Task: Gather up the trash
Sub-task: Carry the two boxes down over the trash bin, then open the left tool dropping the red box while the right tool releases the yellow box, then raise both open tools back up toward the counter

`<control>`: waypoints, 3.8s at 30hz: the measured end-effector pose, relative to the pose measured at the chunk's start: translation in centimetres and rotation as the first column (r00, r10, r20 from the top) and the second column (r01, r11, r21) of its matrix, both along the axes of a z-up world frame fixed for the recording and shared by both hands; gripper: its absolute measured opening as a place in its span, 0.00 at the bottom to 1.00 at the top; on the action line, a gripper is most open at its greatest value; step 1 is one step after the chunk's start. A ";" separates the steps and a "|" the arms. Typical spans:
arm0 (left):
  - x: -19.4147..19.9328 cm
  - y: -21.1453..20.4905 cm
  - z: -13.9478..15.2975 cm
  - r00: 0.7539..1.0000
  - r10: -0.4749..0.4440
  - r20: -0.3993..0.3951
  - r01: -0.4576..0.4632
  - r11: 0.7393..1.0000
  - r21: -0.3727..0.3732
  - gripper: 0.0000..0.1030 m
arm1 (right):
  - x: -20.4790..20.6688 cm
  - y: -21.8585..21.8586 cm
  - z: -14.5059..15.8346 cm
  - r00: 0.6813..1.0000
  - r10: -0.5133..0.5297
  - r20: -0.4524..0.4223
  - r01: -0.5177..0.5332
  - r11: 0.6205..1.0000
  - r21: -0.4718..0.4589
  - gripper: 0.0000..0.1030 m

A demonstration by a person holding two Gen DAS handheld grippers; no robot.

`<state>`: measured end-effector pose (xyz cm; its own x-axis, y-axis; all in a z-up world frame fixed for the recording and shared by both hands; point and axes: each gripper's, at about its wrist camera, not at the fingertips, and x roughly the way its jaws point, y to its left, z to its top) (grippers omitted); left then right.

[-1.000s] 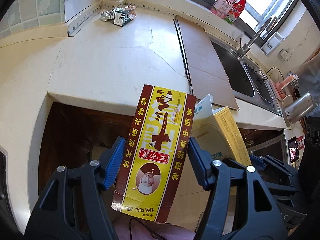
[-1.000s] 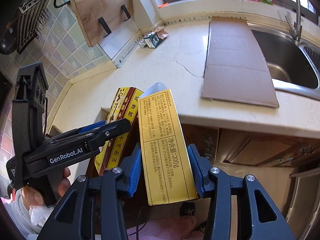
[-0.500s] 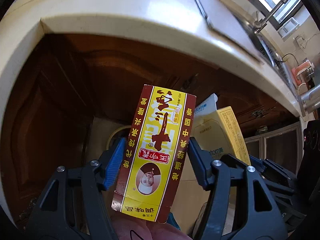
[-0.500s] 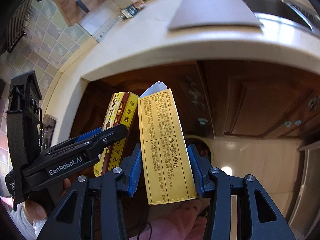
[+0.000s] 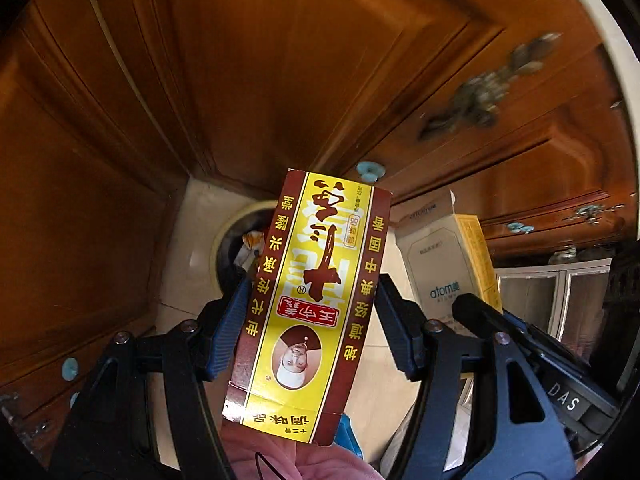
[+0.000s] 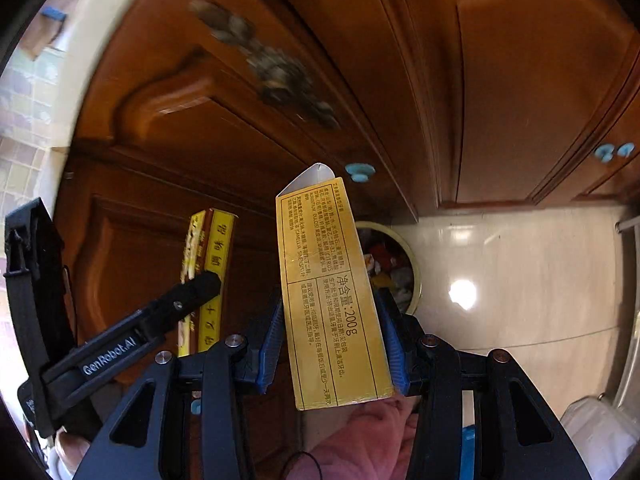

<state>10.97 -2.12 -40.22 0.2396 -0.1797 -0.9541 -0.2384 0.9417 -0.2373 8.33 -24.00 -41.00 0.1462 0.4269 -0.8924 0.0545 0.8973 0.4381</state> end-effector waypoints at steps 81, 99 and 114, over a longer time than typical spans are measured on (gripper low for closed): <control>-1.7 -0.6 39.2 0.897 -0.145 0.417 0.067 0.978 0.196 0.84 | -3.3 -0.9 40.0 0.872 0.085 0.482 -0.059 0.996 -0.069 0.65; 3.1 6.4 38.8 0.874 -0.125 0.469 0.038 0.981 0.192 0.84 | 3.8 5.7 41.7 0.845 0.003 0.534 0.043 0.996 -0.074 0.65; 10.2 9.6 37.2 0.895 -0.047 0.444 -0.074 0.965 0.251 0.84 | 15.9 10.1 39.1 0.860 0.082 0.504 -0.063 0.996 -0.056 0.65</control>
